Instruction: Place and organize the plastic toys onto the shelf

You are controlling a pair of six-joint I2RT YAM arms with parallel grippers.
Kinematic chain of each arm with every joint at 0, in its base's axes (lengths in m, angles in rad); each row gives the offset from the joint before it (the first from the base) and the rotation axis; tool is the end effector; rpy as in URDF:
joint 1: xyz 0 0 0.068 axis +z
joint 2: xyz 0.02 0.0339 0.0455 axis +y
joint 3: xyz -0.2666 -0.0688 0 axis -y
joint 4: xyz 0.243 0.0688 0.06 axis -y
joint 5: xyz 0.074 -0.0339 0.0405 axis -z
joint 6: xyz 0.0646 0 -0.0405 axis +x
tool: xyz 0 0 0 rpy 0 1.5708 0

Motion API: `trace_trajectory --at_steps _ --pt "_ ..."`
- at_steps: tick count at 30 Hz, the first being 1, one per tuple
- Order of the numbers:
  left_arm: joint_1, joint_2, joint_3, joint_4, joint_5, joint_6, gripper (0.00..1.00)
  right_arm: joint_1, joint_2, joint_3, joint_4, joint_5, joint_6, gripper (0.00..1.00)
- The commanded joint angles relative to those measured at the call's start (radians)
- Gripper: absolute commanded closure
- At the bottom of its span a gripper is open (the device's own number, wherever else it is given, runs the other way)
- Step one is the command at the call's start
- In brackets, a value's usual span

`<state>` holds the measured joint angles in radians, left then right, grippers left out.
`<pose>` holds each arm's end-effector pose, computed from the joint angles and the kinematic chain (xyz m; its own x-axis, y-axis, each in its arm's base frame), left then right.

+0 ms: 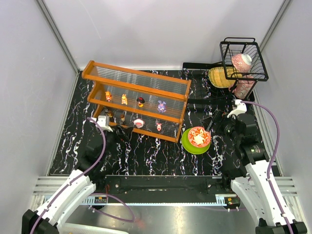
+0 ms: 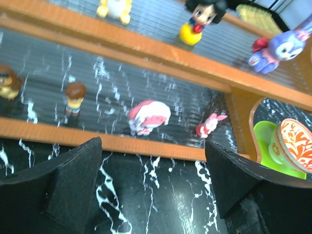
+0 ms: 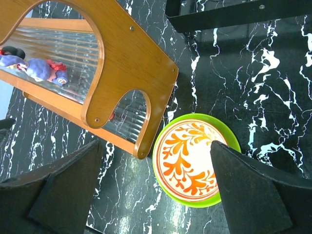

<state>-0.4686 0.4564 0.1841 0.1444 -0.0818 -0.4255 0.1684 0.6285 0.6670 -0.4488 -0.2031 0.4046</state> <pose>0.1524 -0.0712 0.2058 -0.2596 -0.3297 -0.9077 0.2972 0.8670 -0.3999 0.1661 0.0415 0.2848 -0.4979 0.3064 -0.8113 -0.1637 0.8854 0.4349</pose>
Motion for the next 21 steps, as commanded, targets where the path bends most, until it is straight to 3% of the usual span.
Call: trace_trajectory --at_steps 1,4,7,11,12,15,21 --pt "0.004 -0.013 0.022 -0.127 -0.061 -0.058 0.11 -0.004 -0.016 0.005 0.048 -0.013 -0.001 0.05" --pt "0.004 0.022 0.000 -0.109 -0.047 -0.099 0.17 -0.006 -0.019 0.005 0.041 -0.013 -0.004 0.07" --pt "0.005 0.073 -0.024 -0.048 -0.026 -0.136 0.31 -0.004 -0.029 0.003 0.038 -0.013 -0.003 0.10" --pt "0.005 0.140 -0.020 0.044 -0.018 -0.167 0.59 -0.006 -0.038 -0.001 0.036 -0.013 0.000 0.13" --pt "0.004 0.154 -0.020 0.059 -0.018 -0.174 0.74 -0.004 -0.038 -0.001 0.036 -0.013 -0.001 0.13" --pt "0.004 0.209 -0.021 0.115 -0.013 -0.214 1.00 -0.004 -0.041 0.002 0.035 -0.013 -0.007 0.14" --pt "0.004 0.309 -0.063 0.276 0.002 -0.294 1.00 -0.004 -0.049 -0.003 0.035 -0.013 -0.007 0.14"
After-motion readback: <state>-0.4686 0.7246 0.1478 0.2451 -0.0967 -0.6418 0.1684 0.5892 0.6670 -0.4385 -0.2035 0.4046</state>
